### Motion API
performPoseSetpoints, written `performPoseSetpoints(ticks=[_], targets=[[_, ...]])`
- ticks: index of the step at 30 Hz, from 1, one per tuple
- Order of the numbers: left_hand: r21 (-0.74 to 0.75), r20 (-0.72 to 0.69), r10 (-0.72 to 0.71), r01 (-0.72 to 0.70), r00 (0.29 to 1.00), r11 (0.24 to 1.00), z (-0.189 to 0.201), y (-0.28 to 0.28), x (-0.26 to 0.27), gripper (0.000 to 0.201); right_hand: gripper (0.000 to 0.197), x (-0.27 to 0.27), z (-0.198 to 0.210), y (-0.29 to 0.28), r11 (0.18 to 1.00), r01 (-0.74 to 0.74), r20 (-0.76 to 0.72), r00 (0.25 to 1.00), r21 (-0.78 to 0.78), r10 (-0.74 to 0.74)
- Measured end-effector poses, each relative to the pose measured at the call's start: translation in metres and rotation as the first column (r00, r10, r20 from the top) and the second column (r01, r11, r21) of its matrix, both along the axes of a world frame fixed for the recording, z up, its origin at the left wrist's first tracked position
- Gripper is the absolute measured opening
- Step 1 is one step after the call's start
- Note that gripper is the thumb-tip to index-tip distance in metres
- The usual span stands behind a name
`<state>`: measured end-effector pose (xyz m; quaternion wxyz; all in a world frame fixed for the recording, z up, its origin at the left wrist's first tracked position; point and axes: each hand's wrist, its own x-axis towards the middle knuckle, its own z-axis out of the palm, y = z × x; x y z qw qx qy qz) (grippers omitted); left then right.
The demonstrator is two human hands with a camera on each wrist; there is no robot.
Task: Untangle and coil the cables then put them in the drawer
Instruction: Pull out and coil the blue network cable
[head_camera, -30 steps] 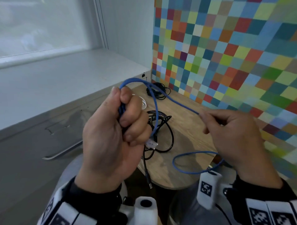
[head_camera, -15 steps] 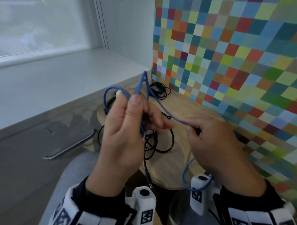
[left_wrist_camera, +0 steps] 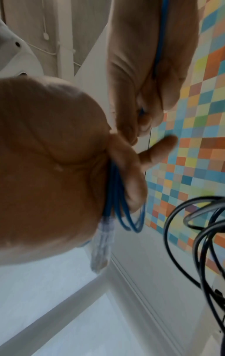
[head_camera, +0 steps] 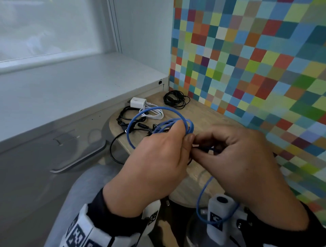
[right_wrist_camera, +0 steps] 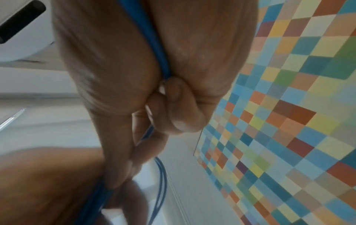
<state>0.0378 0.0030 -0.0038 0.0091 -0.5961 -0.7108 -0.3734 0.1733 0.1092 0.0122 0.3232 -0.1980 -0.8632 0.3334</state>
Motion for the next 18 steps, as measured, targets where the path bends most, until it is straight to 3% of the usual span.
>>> performPoseSetpoints(ticks=[5,8,10,13,16,18], targets=[[-0.057,0.010,0.032,-0.031,0.999,0.998,0.007,-0.005,-0.001,0.043,0.018,0.007,0.007,0.006,0.952,-0.064,-0.025,0.998,-0.299,0.060],[-0.067,0.262,0.059,-0.043,0.963,0.997,0.012,-0.011,-0.012,0.045,0.019,0.015,0.013,0.011,0.867,-0.162,-0.131,0.985,-0.471,0.112],[0.034,0.505,0.020,-0.043,0.863,0.999,0.014,-0.015,-0.021,0.043,0.022,0.018,0.013,0.014,0.823,-0.202,-0.200,0.974,-0.532,0.110],[0.235,0.743,-0.011,-0.245,0.670,0.941,0.016,-0.022,-0.039,0.040,0.026,0.023,0.008,0.025,0.824,-0.158,-0.259,0.966,-0.544,0.014],[0.333,0.832,-0.094,-0.357,0.547,0.872,0.018,-0.028,-0.059,0.043,0.019,0.031,0.006,0.039,0.793,-0.154,-0.354,0.932,-0.590,-0.082],[0.338,0.862,-0.140,-0.347,0.487,0.875,0.018,-0.030,-0.064,0.044,0.019,0.033,0.006,0.045,0.779,-0.172,-0.412,0.903,-0.602,-0.119]])
